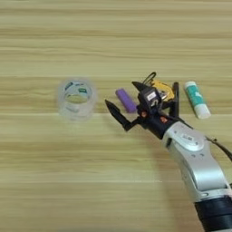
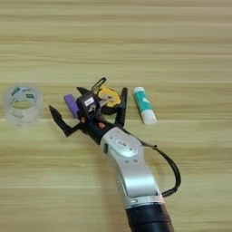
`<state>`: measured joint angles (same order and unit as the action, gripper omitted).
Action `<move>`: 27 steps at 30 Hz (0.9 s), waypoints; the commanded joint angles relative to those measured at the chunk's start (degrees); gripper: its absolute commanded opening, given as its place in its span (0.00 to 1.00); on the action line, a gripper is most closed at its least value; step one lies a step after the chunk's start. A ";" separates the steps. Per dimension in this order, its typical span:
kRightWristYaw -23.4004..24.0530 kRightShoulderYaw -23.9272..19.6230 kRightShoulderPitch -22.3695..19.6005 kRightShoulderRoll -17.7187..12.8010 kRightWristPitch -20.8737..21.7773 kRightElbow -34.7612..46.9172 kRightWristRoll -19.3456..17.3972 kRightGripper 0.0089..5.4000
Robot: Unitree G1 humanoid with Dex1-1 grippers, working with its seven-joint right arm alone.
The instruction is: Move the objects on the table
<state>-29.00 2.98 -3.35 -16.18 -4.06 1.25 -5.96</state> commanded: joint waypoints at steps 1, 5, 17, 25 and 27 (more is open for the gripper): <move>0.82 -0.86 -2.74 -0.47 1.98 1.63 0.11 0.99; 0.80 -1.02 -2.89 -0.35 2.03 1.29 0.13 0.99; 1.18 -1.62 -4.99 0.33 3.04 -4.80 0.01 0.99; 1.58 -2.53 -7.38 0.88 4.37 -11.26 0.13 0.99; 1.71 -2.55 -7.92 1.08 4.82 -12.85 0.14 0.99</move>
<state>-28.19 1.65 -6.83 -14.75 -1.56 -12.13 -5.83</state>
